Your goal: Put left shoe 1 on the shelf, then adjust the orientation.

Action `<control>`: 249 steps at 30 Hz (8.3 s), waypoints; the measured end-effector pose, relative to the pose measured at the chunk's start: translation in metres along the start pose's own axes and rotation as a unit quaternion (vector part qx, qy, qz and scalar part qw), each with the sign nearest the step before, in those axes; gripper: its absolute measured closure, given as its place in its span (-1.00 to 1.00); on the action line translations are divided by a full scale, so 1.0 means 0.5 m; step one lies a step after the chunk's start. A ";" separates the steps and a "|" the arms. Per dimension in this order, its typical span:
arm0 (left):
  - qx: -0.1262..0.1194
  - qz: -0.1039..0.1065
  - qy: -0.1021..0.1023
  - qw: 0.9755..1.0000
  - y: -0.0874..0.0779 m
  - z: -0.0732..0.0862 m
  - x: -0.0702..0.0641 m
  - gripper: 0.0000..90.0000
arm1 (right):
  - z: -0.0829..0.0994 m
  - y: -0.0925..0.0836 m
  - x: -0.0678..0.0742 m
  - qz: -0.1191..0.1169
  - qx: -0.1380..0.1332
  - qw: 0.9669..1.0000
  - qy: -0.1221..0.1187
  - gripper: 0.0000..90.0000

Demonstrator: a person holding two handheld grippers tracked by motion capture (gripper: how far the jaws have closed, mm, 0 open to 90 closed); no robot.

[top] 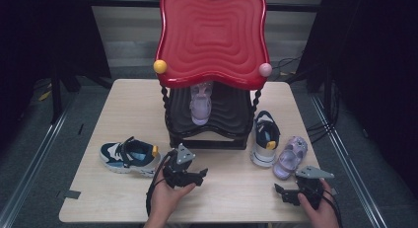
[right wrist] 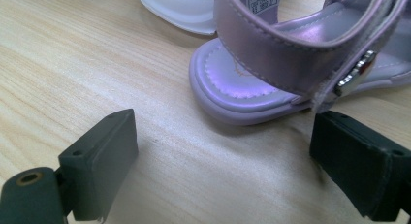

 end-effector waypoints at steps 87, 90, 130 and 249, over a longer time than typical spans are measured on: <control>0.042 0.071 0.098 0.992 0.041 0.075 -0.014 -0.88 | -0.112 -0.046 -0.080 0.037 0.029 0.999 -0.009 0.03; 0.042 0.072 0.097 0.992 0.042 0.075 -0.014 -0.89 | -0.111 -0.046 -0.083 0.036 0.033 0.999 -0.009 0.05; 0.043 0.071 0.097 0.992 0.042 0.075 -0.014 -0.89 | -0.087 -0.070 -0.127 0.068 0.042 0.997 -0.021 0.47; 0.043 0.072 0.098 0.992 0.042 0.074 -0.014 -0.89 | -0.219 -0.179 0.010 0.055 -0.145 0.987 -0.044 0.89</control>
Point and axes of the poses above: each handheld gripper's, and its own axes: y roughly forward along the jaws, z roughly out of its underside, x roughly to its left, the point moved 1 cm from there along y, roughly forward along the jaws, and after that the axes turned 5 degrees about x, right-handed, at the moved point
